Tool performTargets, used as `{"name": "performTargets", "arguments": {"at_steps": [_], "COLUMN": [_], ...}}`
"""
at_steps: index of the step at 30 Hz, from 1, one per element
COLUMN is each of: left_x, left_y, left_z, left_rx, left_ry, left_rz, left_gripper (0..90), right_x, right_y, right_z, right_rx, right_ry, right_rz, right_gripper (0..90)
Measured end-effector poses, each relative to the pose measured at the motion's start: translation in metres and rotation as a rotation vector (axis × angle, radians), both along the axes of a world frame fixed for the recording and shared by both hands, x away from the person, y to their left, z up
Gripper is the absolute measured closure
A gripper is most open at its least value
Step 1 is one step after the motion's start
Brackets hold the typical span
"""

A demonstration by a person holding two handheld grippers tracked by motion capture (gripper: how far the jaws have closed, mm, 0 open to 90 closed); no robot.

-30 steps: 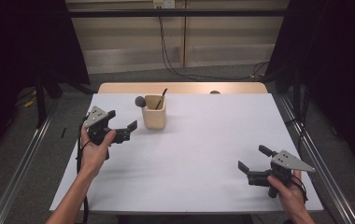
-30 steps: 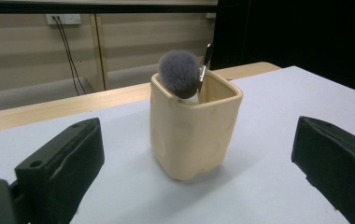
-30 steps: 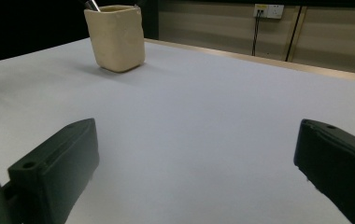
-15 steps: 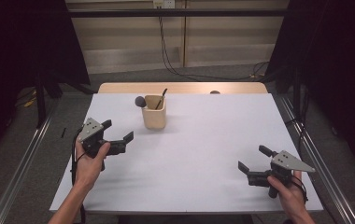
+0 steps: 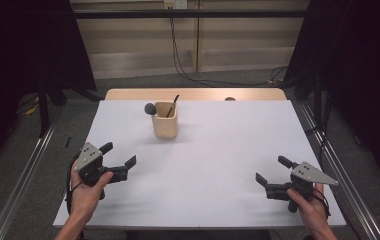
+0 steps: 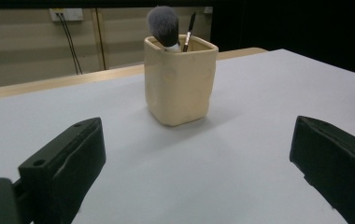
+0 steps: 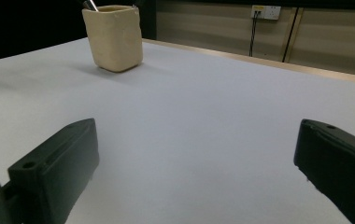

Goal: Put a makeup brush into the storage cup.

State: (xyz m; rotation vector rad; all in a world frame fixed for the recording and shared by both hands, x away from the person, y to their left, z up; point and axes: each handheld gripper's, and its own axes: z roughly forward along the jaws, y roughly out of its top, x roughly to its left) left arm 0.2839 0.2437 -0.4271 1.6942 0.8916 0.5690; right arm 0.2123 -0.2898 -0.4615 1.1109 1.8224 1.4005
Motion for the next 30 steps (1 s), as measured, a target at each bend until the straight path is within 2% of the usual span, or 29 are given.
{"name": "performTargets", "arguments": {"at_steps": [4, 7, 10, 12, 14, 15, 17, 20, 23, 25, 29, 30], "left_x": [-0.006, -0.012, -0.018, -0.02, -0.024, -0.026, -0.031, -0.037, -0.04, -0.043, -0.047, -0.047], "left_y": [0.004, 0.005, 0.008, 0.009, 0.01, 0.01, 0.01, 0.011, 0.012, 0.013, 0.018, 0.019], "left_z": [0.0, -0.001, -0.001, 0.002, 0.002, 0.002, 0.0, -0.005, -0.01, -0.013, -0.015, -0.016], "left_rx": [-0.005, 0.01, -0.008, 0.011, -0.001, 0.009, 0.023, 0.008, 0.044, 0.035, 0.037, 0.027], "left_ry": [-0.018, -0.01, -0.005, -0.002, 0.003, 0.009, 0.006, 0.015, 0.031, 0.036, 0.011, 0.017], "left_rz": [0.017, 0.015, 0.011, 0.011, 0.015, 0.01, 0.009, 0.026, 0.017, 0.016, 0.046, 0.046], "left_gripper": [3.5, 3.7, 3.9, 4.0, 4.0, 4.0, 4.0, 3.8, 3.5, 3.5, 3.6, 3.6], "right_x": [0.0, 0.0, -0.001, -0.001, -0.001, -0.001, -0.001, -0.002, -0.001, -0.002, -0.003, -0.003], "right_y": [0.001, 0.0, 0.0, 0.0, 0.0, 0.0, 0.0, 0.0, -0.001, 0.0, -0.002, -0.002], "right_z": [0.0, 0.0, 0.0, 0.0, 0.0, 0.0, 0.0, 0.0, 0.0, 0.0, 0.0, 0.0], "right_rx": [-0.002, -0.001, 0.0, -0.003, -0.002, -0.004, -0.003, -0.005, -0.006, -0.003, -0.002, -0.004], "right_ry": [0.007, 0.003, 0.003, 0.002, 0.007, 0.004, 0.003, 0.001, 0.003, 0.002, 0.002, 0.003], "right_rz": [0.0, -0.002, -0.005, -0.004, -0.003, -0.002, -0.003, -0.005, -0.005, -0.004, -0.013, -0.013], "right_gripper": [0.0, 0.0, 0.0, 0.0, 0.0, 0.0, 0.0, 0.0, 0.0, 0.0, 0.0, 0.0]}}
